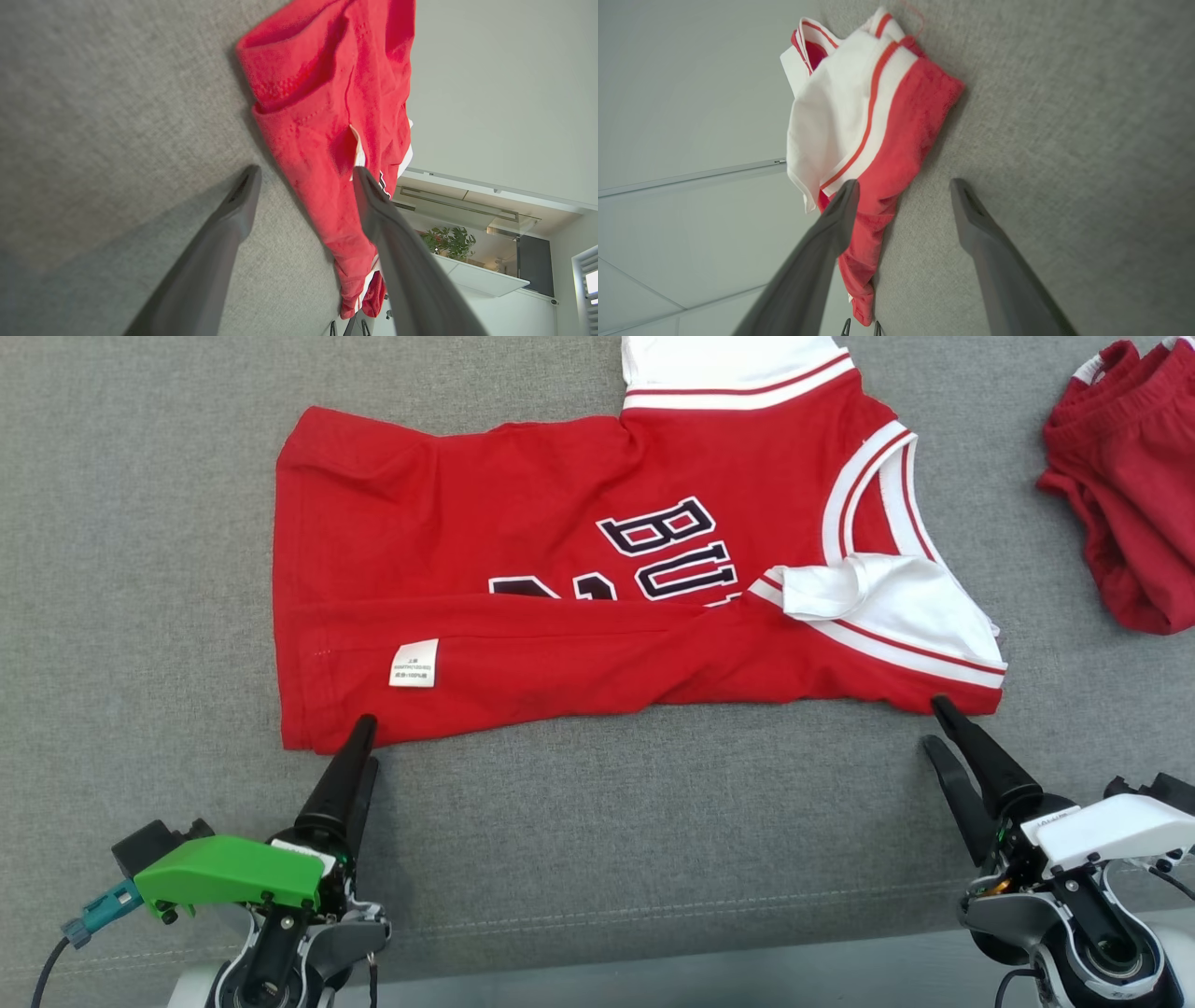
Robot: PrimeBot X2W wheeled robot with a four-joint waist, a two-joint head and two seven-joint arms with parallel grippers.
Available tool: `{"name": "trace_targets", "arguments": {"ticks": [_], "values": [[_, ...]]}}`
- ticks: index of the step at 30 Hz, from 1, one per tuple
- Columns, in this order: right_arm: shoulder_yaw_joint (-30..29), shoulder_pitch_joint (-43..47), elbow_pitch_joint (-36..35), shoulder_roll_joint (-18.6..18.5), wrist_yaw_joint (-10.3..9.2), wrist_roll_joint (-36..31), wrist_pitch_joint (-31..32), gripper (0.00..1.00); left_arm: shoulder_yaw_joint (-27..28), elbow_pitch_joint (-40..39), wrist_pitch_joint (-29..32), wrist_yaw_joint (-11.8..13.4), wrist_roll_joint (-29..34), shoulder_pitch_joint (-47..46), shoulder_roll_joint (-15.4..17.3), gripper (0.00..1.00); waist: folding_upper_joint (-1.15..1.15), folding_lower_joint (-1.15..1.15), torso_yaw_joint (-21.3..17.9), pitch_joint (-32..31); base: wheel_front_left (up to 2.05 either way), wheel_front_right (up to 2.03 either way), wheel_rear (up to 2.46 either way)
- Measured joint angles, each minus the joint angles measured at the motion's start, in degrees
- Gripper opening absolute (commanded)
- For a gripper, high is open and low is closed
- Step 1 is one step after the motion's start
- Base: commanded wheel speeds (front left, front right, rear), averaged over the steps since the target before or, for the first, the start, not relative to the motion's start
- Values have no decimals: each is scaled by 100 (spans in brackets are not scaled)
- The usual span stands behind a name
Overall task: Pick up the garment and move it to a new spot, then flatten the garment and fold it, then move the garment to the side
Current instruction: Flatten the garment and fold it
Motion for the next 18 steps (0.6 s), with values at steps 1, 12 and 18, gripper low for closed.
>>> {"name": "trace_targets", "arguments": {"ticks": [1,12,18], "values": [[-16,-4,0,1,0,0,-20,100,8,19,0,0,0,-10,0,100,0,0,-1,7,0,0,0],[-22,-229,68,1,-1,25,-69,100,51,225,0,-1,21,-382,11,100,0,0,-28,81,0,0,0],[-48,-454,205,0,-8,27,-121,100,22,347,2,-1,35,-595,12,100,0,0,-36,89,0,0,0]]}}
